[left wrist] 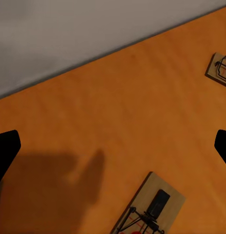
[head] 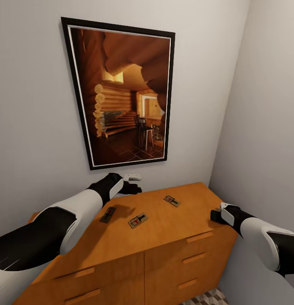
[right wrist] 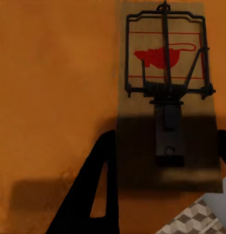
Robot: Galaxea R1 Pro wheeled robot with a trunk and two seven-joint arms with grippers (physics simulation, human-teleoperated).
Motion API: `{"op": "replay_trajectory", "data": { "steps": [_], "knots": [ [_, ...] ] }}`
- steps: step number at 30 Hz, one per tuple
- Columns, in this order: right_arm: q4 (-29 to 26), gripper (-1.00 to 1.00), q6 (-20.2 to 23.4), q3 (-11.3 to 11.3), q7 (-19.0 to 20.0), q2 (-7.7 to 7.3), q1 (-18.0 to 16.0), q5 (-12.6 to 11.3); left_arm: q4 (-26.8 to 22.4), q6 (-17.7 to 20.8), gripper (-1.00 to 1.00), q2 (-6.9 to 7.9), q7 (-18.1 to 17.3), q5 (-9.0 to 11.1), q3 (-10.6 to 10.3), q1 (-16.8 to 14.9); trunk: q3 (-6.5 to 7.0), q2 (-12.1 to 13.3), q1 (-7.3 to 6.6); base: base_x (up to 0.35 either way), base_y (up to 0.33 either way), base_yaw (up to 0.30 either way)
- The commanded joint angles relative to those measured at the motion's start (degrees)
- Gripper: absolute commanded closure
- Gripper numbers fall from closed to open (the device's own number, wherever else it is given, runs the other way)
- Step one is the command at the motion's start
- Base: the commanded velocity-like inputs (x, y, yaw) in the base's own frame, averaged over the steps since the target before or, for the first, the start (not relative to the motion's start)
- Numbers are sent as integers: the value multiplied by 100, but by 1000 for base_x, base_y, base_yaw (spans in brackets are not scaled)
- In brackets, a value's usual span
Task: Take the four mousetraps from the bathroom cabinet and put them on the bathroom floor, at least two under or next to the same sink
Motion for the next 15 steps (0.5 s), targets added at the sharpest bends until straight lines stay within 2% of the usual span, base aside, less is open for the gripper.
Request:
{"op": "replay_trajectory", "data": {
  "steps": [1, 15],
  "knots": [
    [36, 100, -3, -156, -37, -2, -4, -68, 0, 17, -100, 0, -3, 36, -40, -8, -11, -6, 2, 0, 0, 0],
    [36, 100, 2, -156, -29, -28, -3, -68, 0, 13, -100, 0, -3, 36, -40, -9, -11, -6, 2, 0, 0, 0]
  ]
}}
